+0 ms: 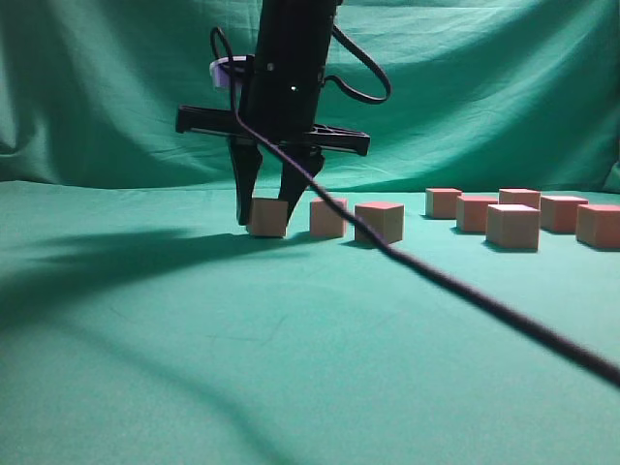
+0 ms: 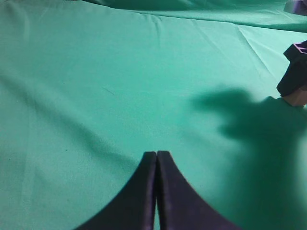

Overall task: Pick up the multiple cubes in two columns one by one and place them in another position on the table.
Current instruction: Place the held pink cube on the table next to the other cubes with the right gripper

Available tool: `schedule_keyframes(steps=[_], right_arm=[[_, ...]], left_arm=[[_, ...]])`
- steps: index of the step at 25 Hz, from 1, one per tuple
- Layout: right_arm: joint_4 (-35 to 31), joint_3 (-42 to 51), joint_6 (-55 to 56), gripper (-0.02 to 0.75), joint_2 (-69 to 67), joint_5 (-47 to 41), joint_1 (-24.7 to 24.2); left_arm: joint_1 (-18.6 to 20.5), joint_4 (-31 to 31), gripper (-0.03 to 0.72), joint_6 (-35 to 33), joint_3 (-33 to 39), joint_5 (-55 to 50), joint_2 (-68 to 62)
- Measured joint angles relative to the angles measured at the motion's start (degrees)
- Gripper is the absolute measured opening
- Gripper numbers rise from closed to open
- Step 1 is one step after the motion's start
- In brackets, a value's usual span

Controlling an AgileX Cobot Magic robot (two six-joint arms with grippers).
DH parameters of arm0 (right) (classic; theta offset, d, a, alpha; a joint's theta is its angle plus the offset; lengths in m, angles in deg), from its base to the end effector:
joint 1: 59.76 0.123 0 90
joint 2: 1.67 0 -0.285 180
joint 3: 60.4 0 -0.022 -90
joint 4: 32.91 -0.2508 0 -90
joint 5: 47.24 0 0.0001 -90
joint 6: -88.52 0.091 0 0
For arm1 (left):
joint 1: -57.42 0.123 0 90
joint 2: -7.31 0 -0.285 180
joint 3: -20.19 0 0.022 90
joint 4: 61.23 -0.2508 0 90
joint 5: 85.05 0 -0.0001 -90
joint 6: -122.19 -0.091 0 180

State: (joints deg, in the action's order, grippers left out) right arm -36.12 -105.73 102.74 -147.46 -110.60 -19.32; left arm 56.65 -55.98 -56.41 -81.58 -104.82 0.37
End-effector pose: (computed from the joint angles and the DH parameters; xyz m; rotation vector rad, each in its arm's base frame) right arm 0.3864 0.3353 0.1720 -0.6332 2.8342 0.2587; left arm 0.0530 -0.0035 0.1770 -0.0672 1.8304 -0.1157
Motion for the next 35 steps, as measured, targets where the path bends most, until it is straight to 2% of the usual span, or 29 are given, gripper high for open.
schedule_keyframes(steps=[9,10,15,19,20,24,30,35], right_arm=[[0.04,0.00,0.00,0.265,-0.12,0.03,0.00],[0.04,0.00,0.00,0.326,-0.12,0.14,0.00],[0.04,-0.25,-1.84,0.498,-0.12,1.55,0.00],[-0.44,-4.24,-4.46,0.498,-0.22,2.18,0.00],[-0.43,-5.73,-4.96,0.540,-0.22,2.25,0.00],[-0.80,-14.50,-6.50,0.525,-0.22,-0.17,0.00],[0.94,-26.91,-7.21,0.525,1.63,-8.37,0.10],[2.61,-25.26,-7.21,0.525,8.95,-9.37,-0.40]], left_arm=[[0.00,0.00,0.000,0.00,0.00,0.00,0.00],[0.00,0.00,0.000,0.00,0.00,0.00,0.00],[0.00,0.00,0.000,0.00,0.00,0.00,0.00],[0.00,0.00,0.000,0.00,0.00,0.00,0.00],[0.00,0.00,0.000,0.00,0.00,0.00,0.00],[0.00,0.00,0.000,0.00,0.00,0.00,0.00],[0.00,0.00,0.000,0.00,0.00,0.00,0.00],[0.00,0.00,0.000,0.00,0.00,0.00,0.00]])
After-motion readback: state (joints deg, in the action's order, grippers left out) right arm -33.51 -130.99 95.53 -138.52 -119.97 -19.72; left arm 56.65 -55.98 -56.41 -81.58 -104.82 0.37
